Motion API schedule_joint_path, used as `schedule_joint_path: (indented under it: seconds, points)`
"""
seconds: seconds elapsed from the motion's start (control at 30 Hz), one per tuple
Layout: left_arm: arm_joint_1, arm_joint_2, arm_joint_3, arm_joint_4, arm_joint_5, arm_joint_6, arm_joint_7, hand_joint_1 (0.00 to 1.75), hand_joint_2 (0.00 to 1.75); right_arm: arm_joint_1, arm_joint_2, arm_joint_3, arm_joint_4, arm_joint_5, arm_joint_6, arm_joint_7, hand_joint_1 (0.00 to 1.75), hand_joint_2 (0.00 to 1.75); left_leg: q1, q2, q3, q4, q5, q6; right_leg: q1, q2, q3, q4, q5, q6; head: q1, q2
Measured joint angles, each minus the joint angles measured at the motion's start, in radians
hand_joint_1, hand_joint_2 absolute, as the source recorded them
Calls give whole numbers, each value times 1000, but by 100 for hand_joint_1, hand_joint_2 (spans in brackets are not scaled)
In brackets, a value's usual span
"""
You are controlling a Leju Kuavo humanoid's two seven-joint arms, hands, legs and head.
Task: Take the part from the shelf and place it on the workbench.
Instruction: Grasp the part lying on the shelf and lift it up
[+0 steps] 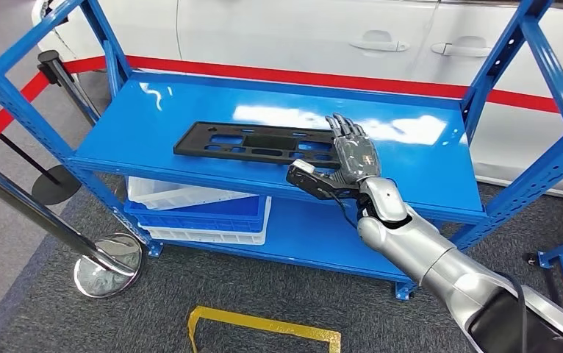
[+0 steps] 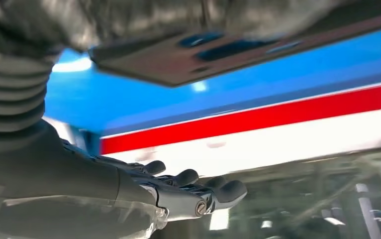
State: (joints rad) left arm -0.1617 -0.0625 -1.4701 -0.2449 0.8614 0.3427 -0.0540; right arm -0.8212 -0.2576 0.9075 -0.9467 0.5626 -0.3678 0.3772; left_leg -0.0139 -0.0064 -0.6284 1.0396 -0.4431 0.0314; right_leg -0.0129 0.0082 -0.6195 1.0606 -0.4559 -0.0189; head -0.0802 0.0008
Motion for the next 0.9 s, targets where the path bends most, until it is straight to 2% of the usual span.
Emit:
schedule_joint_path:
  seconds: [0.1,0.13,0.17,0.23,0.27,0.3,0.33,0.4,0.47,0.5,0.57,0.63,0.67,0.7,0.77,0.8,0.83,0.87,0.9]
  points:
    - [0,0,-1,0,0,-6,-1,0,0,4,2,1,-13,0,11,-28,0,0,1,0,13,-27,10,10,-1,-1,2,-8,1,15,1,0]
    - [0,-1,-1,0,0,-8,-1,0,0,4,2,1,-18,-2,12,-33,0,0,4,1,20,-39,16,14,0,-2,-4,5,-10,19,2,0]
    - [-1,-2,-1,0,0,-10,-1,0,0,4,2,1,-22,-6,13,-36,0,0,6,2,26,-51,20,17,1,-2,-18,37,-30,21,4,0]
    - [-3,-4,-1,0,1,-13,-1,0,0,8,2,1,-27,-13,15,-40,0,0,6,2,29,-55,21,22,1,-3,-72,151,-86,24,6,0]
    - [-4,-6,-1,0,1,-15,-1,0,0,13,2,1,-29,-16,15,-40,0,0,6,2,29,-53,19,24,0,-3,-100,207,-104,26,7,0]
    - [-4,-7,-1,0,1,-15,-1,0,0,17,2,1,-30,-18,16,-41,0,0,6,2,28,-50,17,25,0,-3,-116,238,-107,28,7,0]
    - [-4,-8,-1,0,1,-16,-1,0,0,21,2,1,-31,-20,16,-41,0,0,7,1,28,-45,14,24,-2,-4,-115,233,-91,31,7,0]
    - [-4,-10,-1,0,1,-16,-1,0,0,21,2,1,-34,-22,15,-41,0,0,9,-1,28,-30,3,18,-7,-5,-65,126,-29,35,7,0]
    - [-6,-11,-1,0,1,-16,-1,0,0,19,2,1,-39,-23,16,-41,0,0,7,-1,20,-9,-11,7,-7,-4,-17,28,1,32,8,0]
    - [-7,-11,-1,0,1,-16,-1,0,0,19,2,1,-43,-23,16,-41,0,0,6,-1,16,-2,-15,2,-5,-3,-8,9,-1,27,7,0]
    - [-7,-11,-1,0,1,-16,-1,0,0,19,2,2,-46,-24,16,-41,0,0,6,-1,13,0,-16,-5,-1,0,-8,9,-4,15,6,0]
    - [-7,-11,-1,0,0,-16,-1,0,0,19,0,2,-47,-25,16,-41,0,0,8,-1,10,7,-23,-12,-4,1,-5,6,-3,5,7,0]
    - [-8,-12,-1,0,0,-16,-1,0,0,19,0,2,-48,-25,17,-41,0,0,10,0,1,29,-36,-17,-7,1,-2,5,-3,0,4,0]
    - [-9,-12,-1,0,0,-16,-1,0,0,19,0,2,-50,-25,18,-41,0,0,12,1,-17,68,-56,-23,-10,1,0,4,-4,-3,3,0]
    - [-11,-12,-1,0,-1,-18,0,0,0,19,0,2,-53,-24,27,-42,0,0,17,1,-77,179,-96,-33,-8,1,4,3,-7,-8,-1,0]
    - [-11,-12,-1,0,-2,-20,1,0,0,21,-1,2,-54,-23,35,-42,0,0,19,1,-103,219,-101,-34,-7,1,6,3,-9,-9,-1,0]
    - [-11,-12,-2,0,-4,-22,3,0,0,24,-2,2,-54,-23,44,-41,0,0,20,1,-117,232,-90,-33,-5,1,8,3,-12,-10,-1,0]
    - [-12,-12,-2,0,-7,-25,4,0,0,27,-3,3,-54,-22,50,-40,0,0,19,1,-113,208,-63,-29,-4,2,12,3,-14,-10,-1,0]
    - [-12,-12,-2,0,-9,-27,5,0,0,29,-5,4,-55,-22,56,-39,0,0,16,1,-93,156,-26,-23,-4,3,16,3,-17,-9,-1,0]
